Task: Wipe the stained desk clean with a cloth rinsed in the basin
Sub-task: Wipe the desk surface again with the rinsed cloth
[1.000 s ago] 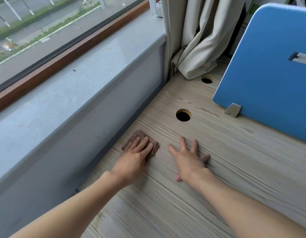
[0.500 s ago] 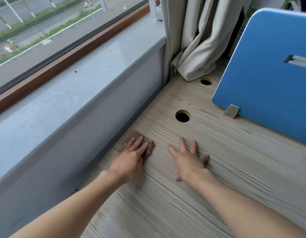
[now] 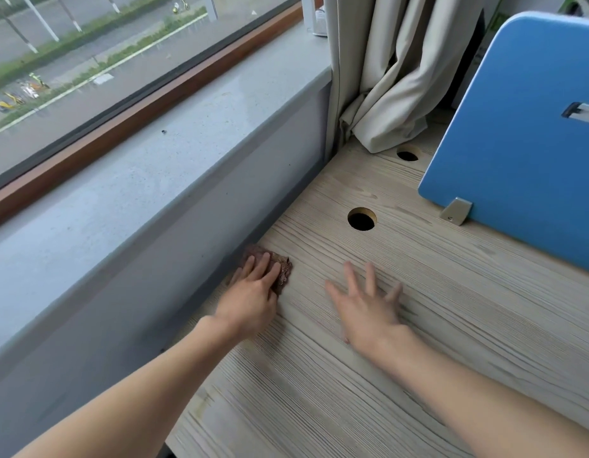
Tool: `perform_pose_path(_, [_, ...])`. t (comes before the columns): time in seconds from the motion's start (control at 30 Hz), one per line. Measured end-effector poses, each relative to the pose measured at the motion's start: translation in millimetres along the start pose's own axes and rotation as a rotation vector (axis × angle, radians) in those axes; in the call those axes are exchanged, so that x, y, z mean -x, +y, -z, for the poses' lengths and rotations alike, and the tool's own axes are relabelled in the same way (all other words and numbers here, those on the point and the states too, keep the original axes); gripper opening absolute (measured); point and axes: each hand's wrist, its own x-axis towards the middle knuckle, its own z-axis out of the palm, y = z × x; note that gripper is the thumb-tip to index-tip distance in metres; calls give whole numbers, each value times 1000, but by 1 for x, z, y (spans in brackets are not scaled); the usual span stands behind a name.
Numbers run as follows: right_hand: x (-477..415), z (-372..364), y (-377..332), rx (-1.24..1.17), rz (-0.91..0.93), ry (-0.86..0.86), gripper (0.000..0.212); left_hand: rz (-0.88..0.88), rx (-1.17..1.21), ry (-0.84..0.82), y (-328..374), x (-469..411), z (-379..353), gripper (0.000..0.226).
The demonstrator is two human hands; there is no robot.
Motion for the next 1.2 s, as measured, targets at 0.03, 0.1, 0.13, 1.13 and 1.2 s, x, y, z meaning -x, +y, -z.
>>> perform_pose_path(0.03, [5, -2, -9, -7, 45, -25, 102, -27, 4, -11, 1, 7, -3, 61])
perform_pose_path(0.1, [13, -8, -27, -12, 80, -104, 108, -98, -6, -33, 0, 23, -11, 63])
perform_pose_path(0.13, [16, -12, -33, 11, 79, -122, 110, -118, -22, -39, -4, 29, -12, 63])
perform_pose_path(1.13, [36, -39, -67, 131, 140, -155, 119, -43, -1, -61, -25, 62, -12, 63])
perform_pose_path(1.2, [36, -40, -68, 149, 137, -140, 121, -110, -27, -91, -23, 79, -16, 64])
